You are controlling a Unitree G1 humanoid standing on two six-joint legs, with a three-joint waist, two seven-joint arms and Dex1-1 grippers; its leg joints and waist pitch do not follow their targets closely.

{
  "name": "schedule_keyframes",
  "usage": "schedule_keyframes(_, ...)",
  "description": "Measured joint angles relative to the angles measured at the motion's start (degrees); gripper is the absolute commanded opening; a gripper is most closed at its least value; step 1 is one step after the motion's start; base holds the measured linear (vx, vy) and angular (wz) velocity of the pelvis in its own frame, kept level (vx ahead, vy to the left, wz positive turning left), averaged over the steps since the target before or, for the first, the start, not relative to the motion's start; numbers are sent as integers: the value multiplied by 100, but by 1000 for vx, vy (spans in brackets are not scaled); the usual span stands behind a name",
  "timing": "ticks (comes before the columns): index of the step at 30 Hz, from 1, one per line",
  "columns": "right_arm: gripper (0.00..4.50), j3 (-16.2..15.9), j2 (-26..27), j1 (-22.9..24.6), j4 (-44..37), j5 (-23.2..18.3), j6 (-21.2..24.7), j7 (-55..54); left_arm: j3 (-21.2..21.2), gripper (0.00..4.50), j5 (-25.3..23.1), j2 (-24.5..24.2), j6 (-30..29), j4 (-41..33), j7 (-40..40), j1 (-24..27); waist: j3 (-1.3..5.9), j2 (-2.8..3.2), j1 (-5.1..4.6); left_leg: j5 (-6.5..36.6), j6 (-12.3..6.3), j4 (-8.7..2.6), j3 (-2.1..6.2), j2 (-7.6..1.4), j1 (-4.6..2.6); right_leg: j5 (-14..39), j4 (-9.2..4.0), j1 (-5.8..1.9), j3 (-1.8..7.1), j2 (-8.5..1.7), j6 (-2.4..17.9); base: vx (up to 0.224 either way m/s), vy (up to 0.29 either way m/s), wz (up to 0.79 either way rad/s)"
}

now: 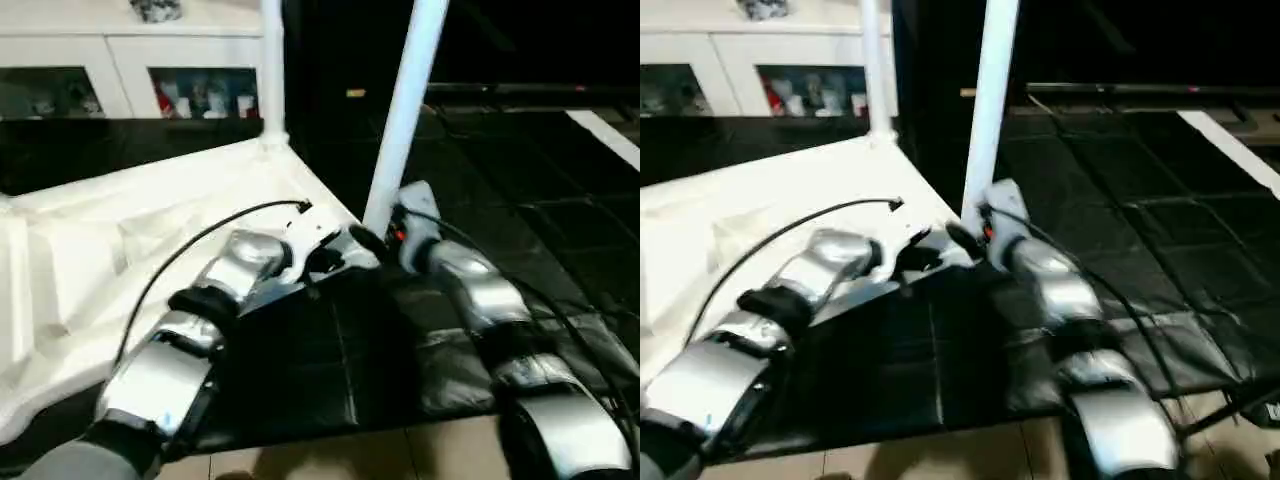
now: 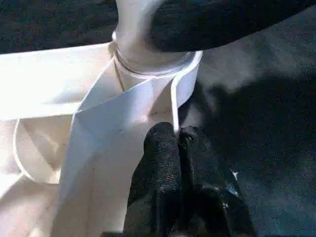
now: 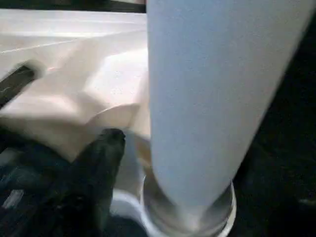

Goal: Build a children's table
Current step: Rotate leg to tighten

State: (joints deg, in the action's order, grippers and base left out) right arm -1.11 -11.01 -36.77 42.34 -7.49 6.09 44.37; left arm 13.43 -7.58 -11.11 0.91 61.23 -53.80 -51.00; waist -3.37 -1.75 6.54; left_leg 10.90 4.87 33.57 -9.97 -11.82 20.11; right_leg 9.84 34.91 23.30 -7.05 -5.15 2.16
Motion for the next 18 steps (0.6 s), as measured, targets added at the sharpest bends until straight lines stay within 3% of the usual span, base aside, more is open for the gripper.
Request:
schedule_keyframes(5,427,-290,-465,334,-458,-185,-39,1237,204,0,26,-423,441,-285,-1029,182,-2,2,57,5,9,8,0,-4,-1,-1,2,1,-5,-1,2,0,0,0)
schedule_keyframes(7,427,-424,-684,471,-690,-238,-59,1824,345,0,44,-602,598,-449,-1554,246,-1,2,156,10,11,12,0,-3,-4,-1,1,3,-5,-2,2,0,0,0)
schedule_keyframes(11,427,-637,-962,563,-1074,-445,28,2777,482,0,57,-785,862,-605,-2263,325,-1,1,255,11,8,24,-1,-3,-1,-1,4,5,-5,-5,2,0,0,0)
schedule_keyframes(15,427,-829,-1224,605,-1291,-550,119,3448,591,0,53,-898,1047,-700,-2700,350,0,0,316,11,9,31,-1,-4,-2,-2,8,1,-5,-6,3,0,0,0)
schedule_keyframes(16,402,-857,-1257,620,-1301,-557,130,3597,628,0,56,-926,1094,-762,-2810,378,0,0,327,11,9,31,-1,-4,-2,-2,8,0,-5,-6,3,0,0,0)
schedule_keyframes(18,402,-909,-1284,656,-1302,-558,134,3725,680,0,61,-979,1143,-856,-2967,421,0,-1,333,11,9,31,-1,-4,-2,-2,8,-1,-5,-7,2,0,0,0)
